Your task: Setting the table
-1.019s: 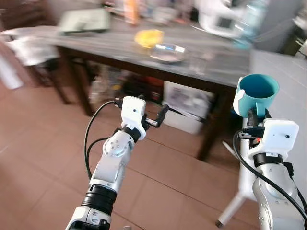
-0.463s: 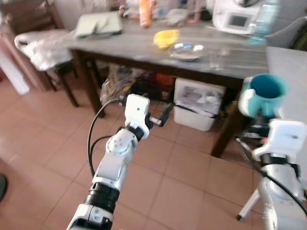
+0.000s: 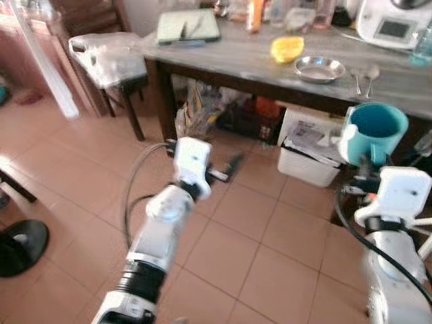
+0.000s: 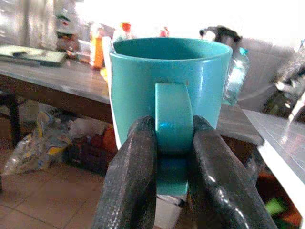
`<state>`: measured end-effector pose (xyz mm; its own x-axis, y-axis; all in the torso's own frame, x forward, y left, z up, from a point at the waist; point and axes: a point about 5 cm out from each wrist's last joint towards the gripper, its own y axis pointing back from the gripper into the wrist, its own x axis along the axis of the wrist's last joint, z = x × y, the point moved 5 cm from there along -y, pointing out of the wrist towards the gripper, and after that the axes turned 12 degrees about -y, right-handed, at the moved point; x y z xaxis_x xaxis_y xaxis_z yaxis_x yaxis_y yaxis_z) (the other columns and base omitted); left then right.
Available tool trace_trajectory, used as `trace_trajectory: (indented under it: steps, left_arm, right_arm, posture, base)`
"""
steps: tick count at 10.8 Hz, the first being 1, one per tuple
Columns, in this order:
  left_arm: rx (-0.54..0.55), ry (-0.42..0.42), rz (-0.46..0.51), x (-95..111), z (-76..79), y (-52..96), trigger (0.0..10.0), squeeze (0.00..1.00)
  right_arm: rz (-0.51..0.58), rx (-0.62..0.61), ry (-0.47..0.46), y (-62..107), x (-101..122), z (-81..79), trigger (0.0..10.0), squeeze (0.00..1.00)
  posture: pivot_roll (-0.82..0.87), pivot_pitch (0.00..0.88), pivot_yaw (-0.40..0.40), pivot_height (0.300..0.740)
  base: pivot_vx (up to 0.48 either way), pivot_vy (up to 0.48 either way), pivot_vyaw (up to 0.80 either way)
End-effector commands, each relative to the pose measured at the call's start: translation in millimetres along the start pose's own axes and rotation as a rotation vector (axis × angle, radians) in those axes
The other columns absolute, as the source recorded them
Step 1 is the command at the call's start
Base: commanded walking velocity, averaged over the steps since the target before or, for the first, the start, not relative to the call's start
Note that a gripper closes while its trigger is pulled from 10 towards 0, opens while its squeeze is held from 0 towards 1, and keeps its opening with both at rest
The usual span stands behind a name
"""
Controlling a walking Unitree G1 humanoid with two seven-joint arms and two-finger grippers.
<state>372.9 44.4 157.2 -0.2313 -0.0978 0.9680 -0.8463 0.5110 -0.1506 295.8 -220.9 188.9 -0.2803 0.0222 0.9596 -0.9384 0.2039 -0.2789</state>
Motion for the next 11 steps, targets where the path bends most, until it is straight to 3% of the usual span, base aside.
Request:
trace_trajectory:
  steps: [1, 10, 11]
  left_arm:
    - [-0.002, 0.002, 0.015, 4.0, 1.1, -1.0, 10.0, 0.0]
    - [-0.039, -0.002, 0.039, 6.5, 8.7, -1.2, 10.0, 0.0]
    - [-0.048, 0.003, 0.049, 7.9, 10.8, -1.2, 10.0, 0.0]
  right_arm:
    - [0.032, -0.015, 0.008, -0.7, 8.8, 2.8, 10.0, 0.0]
    - [0.024, -0.032, 0.01, 1.0, 7.9, 6.2, 10.0, 0.0]
    - [0.021, -0.031, 0.007, 1.9, 6.6, 4.7, 10.0, 0.0]
  posture:
    - [0.08, 0.105, 0.023, 0.74]
    - [0.07, 0.104, 0.02, 0.74]
    - [0.07, 0.104, 0.021, 0.74]
  base:
    - [0.0, 0.0, -0.44]
    - [0.0, 0.0, -0.73]
    - [0.0, 0.0, 0.0]
